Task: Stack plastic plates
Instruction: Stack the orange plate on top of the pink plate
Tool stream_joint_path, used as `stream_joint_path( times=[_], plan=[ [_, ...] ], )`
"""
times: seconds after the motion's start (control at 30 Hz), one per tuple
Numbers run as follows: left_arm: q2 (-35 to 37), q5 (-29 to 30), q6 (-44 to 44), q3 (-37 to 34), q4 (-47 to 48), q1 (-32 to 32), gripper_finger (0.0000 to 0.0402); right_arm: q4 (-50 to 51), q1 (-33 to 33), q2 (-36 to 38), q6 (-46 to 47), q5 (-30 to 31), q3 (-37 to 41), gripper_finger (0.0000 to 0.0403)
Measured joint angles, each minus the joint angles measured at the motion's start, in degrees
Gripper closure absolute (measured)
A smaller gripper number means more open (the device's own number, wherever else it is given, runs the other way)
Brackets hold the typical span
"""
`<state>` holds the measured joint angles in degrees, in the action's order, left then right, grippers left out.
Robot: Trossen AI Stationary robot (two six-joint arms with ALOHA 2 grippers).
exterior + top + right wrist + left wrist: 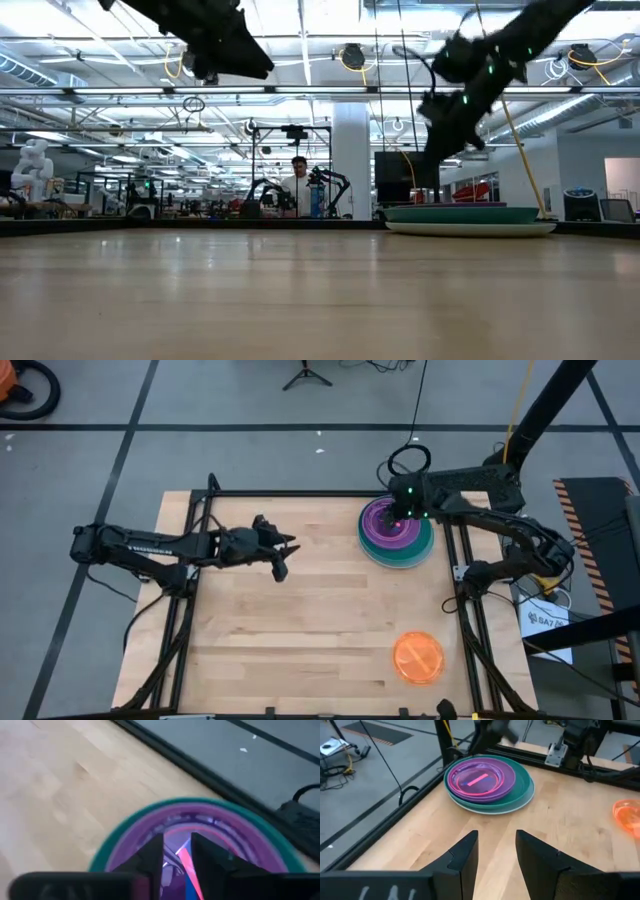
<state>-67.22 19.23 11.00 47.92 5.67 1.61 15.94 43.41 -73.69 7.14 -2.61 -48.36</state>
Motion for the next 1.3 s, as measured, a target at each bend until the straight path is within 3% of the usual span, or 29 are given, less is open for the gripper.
stream_joint_path(
  times=[0.2, 0.37, 0.57, 0.67, 0.83, 1.03, 1.3],
  plan=[
    [0.0, 4.76, 4.74, 0.0, -0.02, -5.28, 0.0263, -9.99, 0.75, -2.42, 0.56, 4.36, 8.53, 0.0393],
    [-0.02, 8.76, 6.03, 0.0, -0.34, -8.53, 0.0263, -10.51, -0.52, -1.45, 0.45, 3.8, 9.31, 0.0391],
    [-4.27, 12.7, 7.33, 0.03, -3.17, -12.38, 0.0263, -2.92, -7.15, 6.85, 4.15, -6.38, 9.29, 0.0401],
    [-7.14, 12.87, 7.19, -0.04, -2.82, -13.65, 0.0263, 3.32, -13.64, 11.78, 6.02, -12.01, 9.29, 0.04],
    [-11.05, 13.85, 6.52, -0.02, -5.13, -14.25, 0.0263, 11.1, -28.71, 16.32, 12.41, -12.65, 9.29, 0.0401],
    [-12.0, 13.92, 2.35, 0.03, -6.7, -13.77, 0.0263, 17.9, -45.38, 16.33, 15.69, -12.64, 9.29, 0.0402],
    [-12.0, 13.93, -2.14, 0.04, -8.67, -13.37, 0.0263, 31.31, -59.96, 14.09, 20.24, -10.92, 9.27, 0.0402]
  ],
)
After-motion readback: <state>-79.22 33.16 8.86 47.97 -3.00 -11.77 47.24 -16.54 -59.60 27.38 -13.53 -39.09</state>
